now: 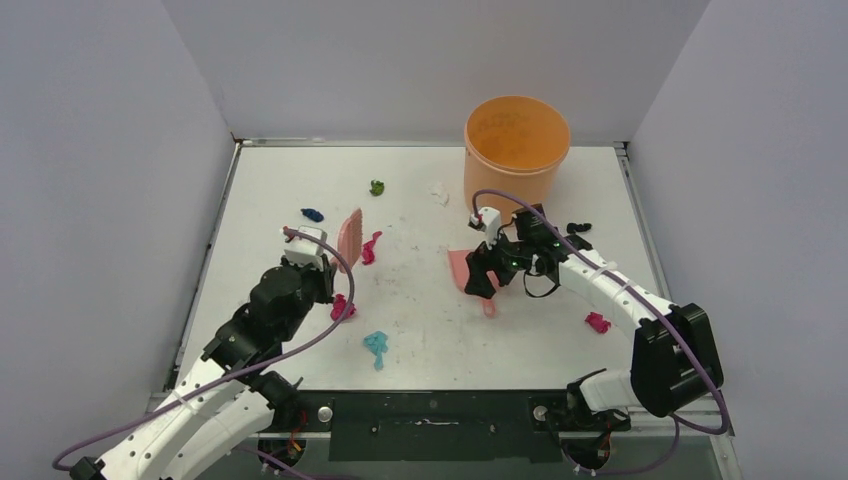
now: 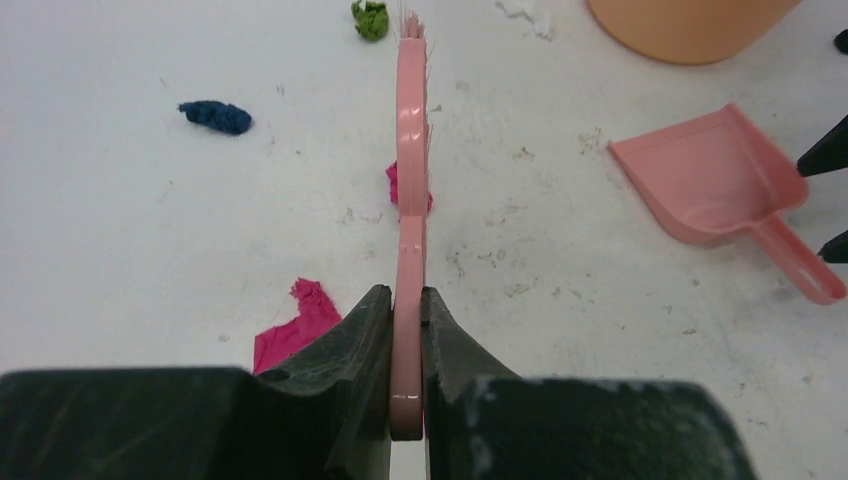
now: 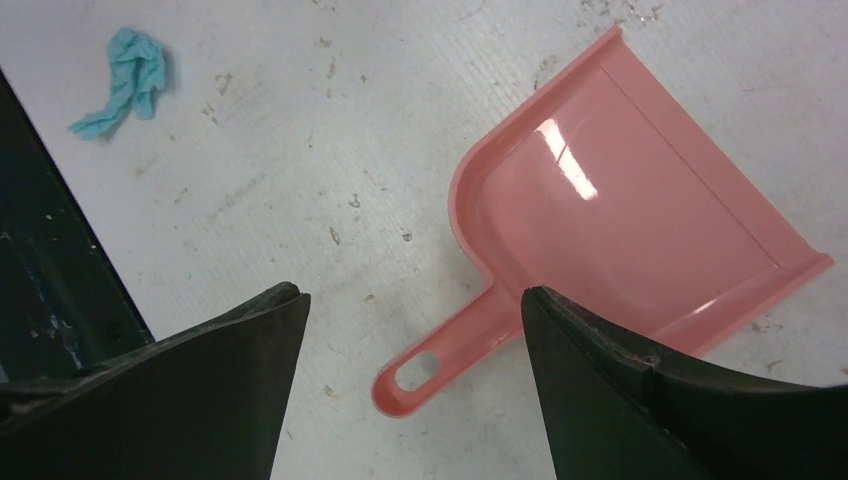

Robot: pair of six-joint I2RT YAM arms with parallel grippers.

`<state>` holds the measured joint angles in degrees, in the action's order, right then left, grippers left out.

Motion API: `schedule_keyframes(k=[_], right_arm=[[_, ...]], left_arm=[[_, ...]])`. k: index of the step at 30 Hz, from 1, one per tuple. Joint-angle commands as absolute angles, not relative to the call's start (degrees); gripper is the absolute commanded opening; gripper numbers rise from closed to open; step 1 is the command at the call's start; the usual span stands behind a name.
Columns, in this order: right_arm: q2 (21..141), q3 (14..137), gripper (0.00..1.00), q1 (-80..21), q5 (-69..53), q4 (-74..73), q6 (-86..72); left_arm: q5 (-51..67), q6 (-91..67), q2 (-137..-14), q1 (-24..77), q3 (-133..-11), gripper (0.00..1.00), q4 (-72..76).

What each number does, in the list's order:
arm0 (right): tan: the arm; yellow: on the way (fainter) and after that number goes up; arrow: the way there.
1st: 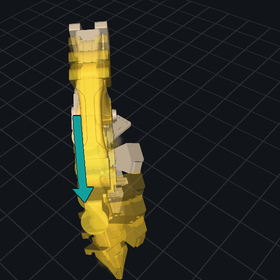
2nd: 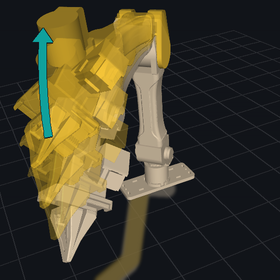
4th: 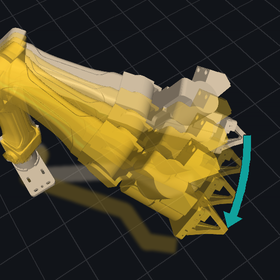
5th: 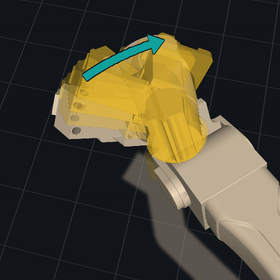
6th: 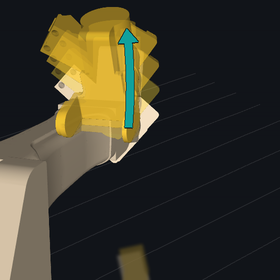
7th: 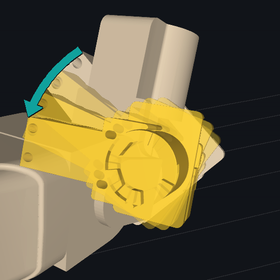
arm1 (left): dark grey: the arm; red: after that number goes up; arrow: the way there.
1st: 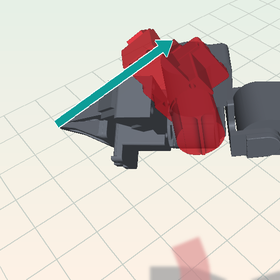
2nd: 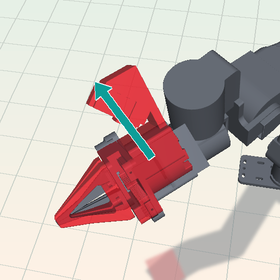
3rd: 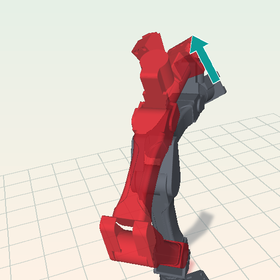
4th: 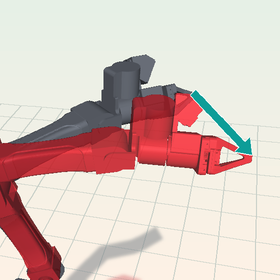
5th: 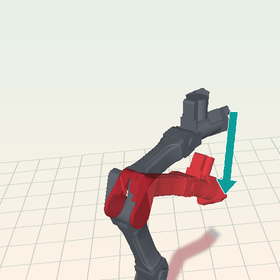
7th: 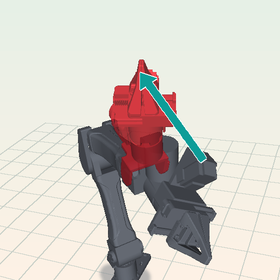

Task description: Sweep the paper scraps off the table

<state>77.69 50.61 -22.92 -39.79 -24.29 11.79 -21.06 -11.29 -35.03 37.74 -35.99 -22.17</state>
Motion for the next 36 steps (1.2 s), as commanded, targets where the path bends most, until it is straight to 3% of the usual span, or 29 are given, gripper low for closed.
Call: schedule_keyframes(k=[1, 6, 18, 32, 36], right_arm=[[77.8, 54.5, 0.79, -27.0, -31.4, -26.9, 14.9], [75.9, 52.5, 0.85, -32.9, -19.5, -28.9, 18.7], [79.1, 50.9, 0.89, -35.0, -11.4, -32.0, 23.5], [82.1, 52.2, 0.84, -31.1, -5.4, -35.0, 22.2], [82.8, 51.8, 0.73, -27.0, -12.0, -35.4, 23.9]], left_arm=[[-21.8, -9.3, -33.2, 37.1, -36.4, 0.00, -14.3], [-22.7, -9.3, -33.8, 36.5, -36.5, 0.00, -14.3], [-21.2, -9.1, -34.2, 35.0, -36.1, 0.00, -13.1], [-20.3, -9.1, -33.7, 34.8, -35.9, 0.00, -12.7], [-19.6, -9.2, -34.1, 34.8, -35.9, 0.00, -12.8]])
